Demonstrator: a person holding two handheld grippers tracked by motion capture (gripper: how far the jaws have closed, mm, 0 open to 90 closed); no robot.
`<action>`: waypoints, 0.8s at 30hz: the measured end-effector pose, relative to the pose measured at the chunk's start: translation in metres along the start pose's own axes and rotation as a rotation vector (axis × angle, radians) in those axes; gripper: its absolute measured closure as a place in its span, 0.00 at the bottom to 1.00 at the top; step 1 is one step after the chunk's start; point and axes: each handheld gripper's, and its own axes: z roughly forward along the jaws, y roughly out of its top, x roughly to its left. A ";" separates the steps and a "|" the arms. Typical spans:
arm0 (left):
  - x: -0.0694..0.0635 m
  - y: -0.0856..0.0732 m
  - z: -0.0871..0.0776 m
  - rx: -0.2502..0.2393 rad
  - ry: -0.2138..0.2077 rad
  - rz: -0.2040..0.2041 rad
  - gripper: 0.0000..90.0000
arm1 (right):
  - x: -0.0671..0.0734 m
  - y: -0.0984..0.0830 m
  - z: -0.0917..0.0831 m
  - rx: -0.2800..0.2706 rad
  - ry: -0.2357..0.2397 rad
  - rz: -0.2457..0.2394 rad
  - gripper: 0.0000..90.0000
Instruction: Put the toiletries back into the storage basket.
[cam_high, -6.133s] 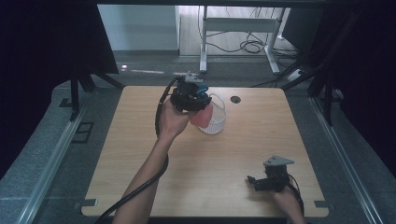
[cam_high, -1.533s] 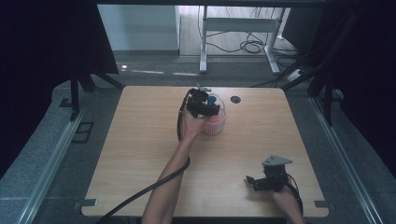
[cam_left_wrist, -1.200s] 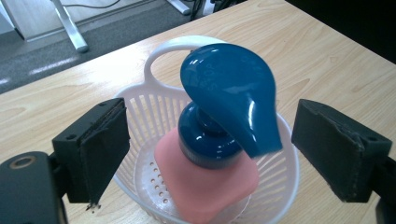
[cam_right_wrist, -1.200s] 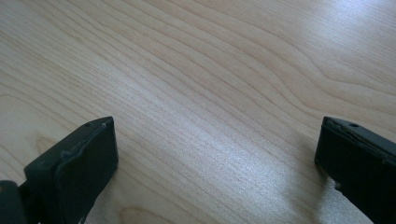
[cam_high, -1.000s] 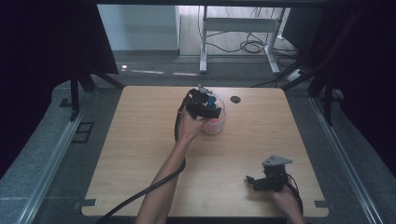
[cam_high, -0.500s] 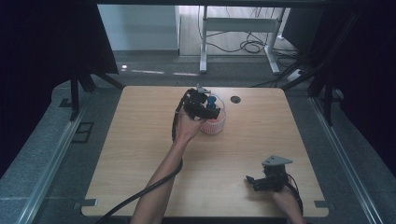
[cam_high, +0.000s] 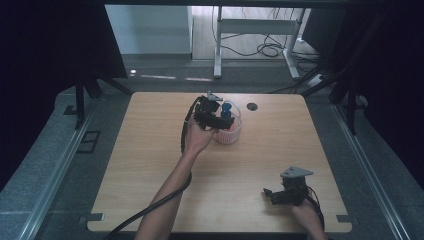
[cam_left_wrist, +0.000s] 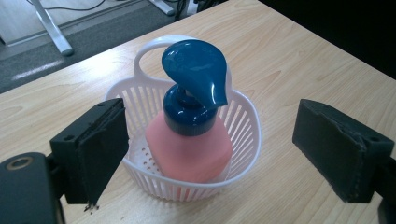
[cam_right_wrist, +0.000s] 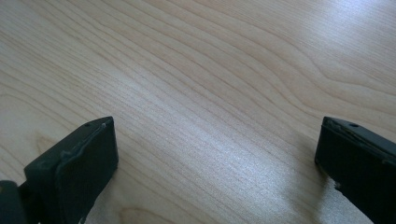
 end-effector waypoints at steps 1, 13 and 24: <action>0.000 0.000 -0.001 0.000 0.000 0.000 0.12 | 0.000 0.000 0.000 0.000 0.001 0.000 0.00; -0.001 -0.005 -0.016 -0.003 -0.003 0.021 0.12 | 0.000 0.000 0.000 0.001 0.003 0.004 0.00; -0.005 -0.011 -0.026 -0.009 -0.024 0.037 0.12 | 0.000 0.000 0.000 0.001 0.002 0.003 0.00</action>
